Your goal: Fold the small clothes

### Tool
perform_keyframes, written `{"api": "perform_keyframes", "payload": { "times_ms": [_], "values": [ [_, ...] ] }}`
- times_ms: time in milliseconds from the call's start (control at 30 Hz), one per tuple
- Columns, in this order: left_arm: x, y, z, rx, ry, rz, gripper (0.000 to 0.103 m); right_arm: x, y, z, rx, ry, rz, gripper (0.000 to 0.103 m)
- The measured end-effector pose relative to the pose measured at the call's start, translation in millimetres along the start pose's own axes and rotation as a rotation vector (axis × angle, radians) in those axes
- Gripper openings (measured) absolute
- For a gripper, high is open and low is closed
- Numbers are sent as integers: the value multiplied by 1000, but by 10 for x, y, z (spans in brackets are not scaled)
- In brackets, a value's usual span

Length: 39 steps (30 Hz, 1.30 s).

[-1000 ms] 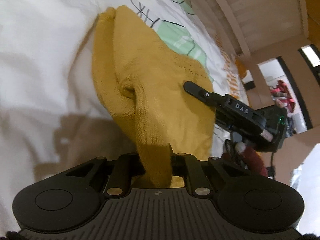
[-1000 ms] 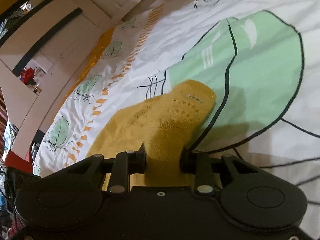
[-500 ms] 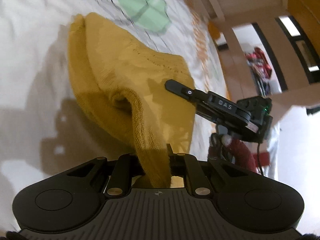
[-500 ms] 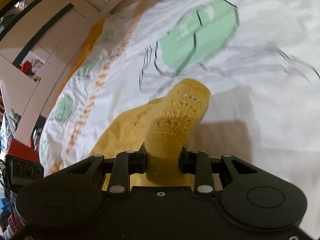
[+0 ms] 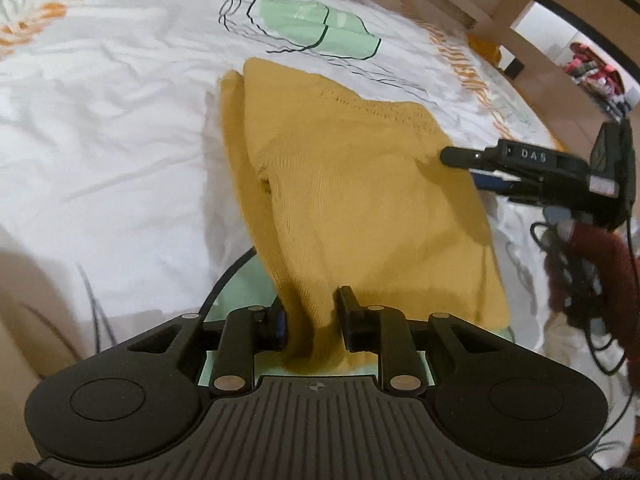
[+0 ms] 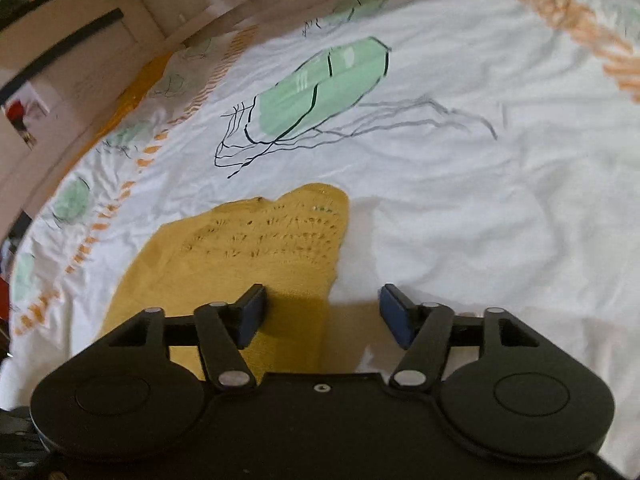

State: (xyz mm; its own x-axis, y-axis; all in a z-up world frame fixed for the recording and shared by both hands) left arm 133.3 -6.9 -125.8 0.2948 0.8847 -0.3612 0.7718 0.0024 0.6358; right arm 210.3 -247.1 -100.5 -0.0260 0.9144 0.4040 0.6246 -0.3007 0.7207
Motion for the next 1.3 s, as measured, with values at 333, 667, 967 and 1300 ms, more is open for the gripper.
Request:
{"api": "perform_keyframes", "payload": {
  "times_ms": [333,667,967,1300],
  "values": [
    [-116,265,-669,-285,147,179,23,201,151,-263,-156,-22,-146,89],
    [-170,475,13,-252,172,196,24,410,212,203,-118,-31,-235,91],
    [-4,269,121,-237,178,199,25,33,95,537,-18,-135,-233,101],
    [-22,250,132,-261,182,198,25,487,438,272,-127,187,-282,75]
  ]
}}
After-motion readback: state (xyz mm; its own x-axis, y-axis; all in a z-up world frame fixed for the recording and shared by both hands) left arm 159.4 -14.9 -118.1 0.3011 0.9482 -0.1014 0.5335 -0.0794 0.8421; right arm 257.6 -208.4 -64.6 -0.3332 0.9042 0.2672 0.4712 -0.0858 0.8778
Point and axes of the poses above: each gripper's, at about its wrist camera, not at the fingertips, and z roughly the way its jaws point, x to its left, y to its top, the point moved 7 cm from there along z, roughly the way its jaws point, and after that the axes turned 10 degrees about -x, right-handed, at the moved point
